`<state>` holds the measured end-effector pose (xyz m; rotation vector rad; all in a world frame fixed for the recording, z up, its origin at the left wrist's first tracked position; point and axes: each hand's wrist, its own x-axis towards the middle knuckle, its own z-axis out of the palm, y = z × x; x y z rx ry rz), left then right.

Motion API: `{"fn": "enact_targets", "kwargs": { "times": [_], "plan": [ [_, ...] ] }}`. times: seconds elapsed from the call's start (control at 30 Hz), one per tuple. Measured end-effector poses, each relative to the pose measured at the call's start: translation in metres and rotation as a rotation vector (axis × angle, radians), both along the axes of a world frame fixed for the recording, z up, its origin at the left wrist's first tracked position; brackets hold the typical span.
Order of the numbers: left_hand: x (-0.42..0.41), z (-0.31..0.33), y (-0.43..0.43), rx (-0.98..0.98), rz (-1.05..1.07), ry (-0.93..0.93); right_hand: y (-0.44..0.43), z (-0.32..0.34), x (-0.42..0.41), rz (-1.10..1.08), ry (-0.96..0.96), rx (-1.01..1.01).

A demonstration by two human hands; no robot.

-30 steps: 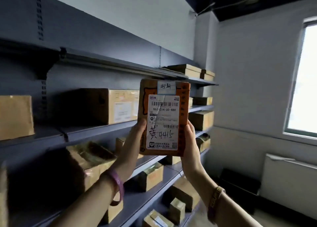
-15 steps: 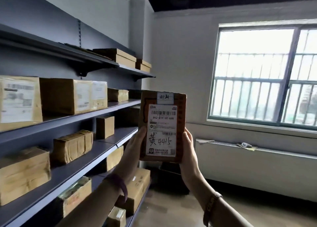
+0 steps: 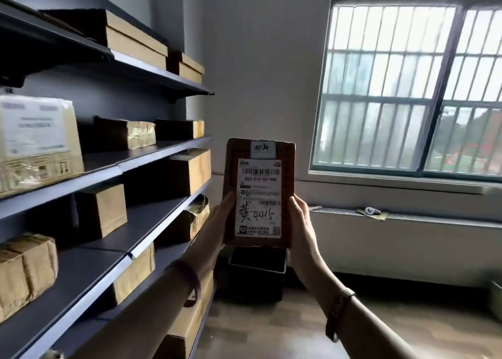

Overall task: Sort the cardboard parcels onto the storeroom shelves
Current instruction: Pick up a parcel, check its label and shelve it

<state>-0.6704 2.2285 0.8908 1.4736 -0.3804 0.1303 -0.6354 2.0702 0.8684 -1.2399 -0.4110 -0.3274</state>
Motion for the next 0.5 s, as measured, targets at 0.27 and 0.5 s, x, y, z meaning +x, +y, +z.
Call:
{"fn": "enact_targets", "kwargs": {
  "times": [0.27,0.5],
  "plan": [
    [0.176,-0.023,-0.015,0.016,-0.072,-0.036,-0.018,-0.023,0.169,-0.05,0.076,0.031],
    [0.34,-0.03,-0.049,0.017,-0.022,-0.01,-0.046,-0.033,0.341,-0.041,0.106,0.013]
  ]
}}
